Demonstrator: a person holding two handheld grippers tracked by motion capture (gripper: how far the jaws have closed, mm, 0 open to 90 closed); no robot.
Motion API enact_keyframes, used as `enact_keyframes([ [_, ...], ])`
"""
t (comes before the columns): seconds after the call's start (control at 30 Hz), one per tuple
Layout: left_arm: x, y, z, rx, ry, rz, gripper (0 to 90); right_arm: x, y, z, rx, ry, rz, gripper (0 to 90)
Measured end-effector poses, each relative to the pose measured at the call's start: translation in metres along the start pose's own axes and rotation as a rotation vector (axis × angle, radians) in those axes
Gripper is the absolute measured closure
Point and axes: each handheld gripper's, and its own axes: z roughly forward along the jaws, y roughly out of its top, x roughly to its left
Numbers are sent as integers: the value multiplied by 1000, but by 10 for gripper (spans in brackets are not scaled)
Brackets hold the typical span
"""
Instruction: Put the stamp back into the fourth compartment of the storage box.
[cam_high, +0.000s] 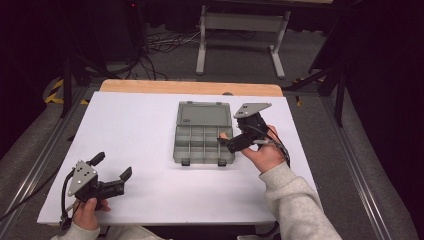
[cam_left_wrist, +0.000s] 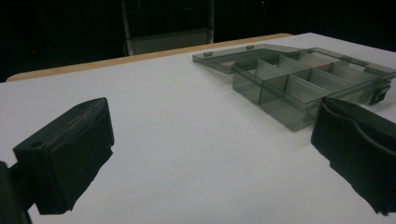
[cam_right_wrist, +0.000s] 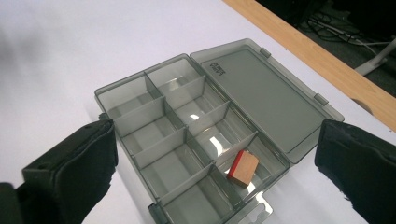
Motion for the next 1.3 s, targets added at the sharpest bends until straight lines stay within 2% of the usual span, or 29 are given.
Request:
enact_keyframes([
  [0.3,0,0,0,-1,3,3,1,16,-14,-24,-91,-4,-17,5],
  [0.43,0,0,0,-1,3,3,1,21,-25,-33,-124,1,-15,5],
  [0.73,-1,0,0,-3,3,4,1,25,-54,-48,-236,11,-3,5],
  [1.23,-2,0,0,-3,4,6,1,34,-111,-50,-345,0,19,5],
  [1.3,-2,0,1,-3,4,6,1,34,-118,-49,-357,15,29,5],
])
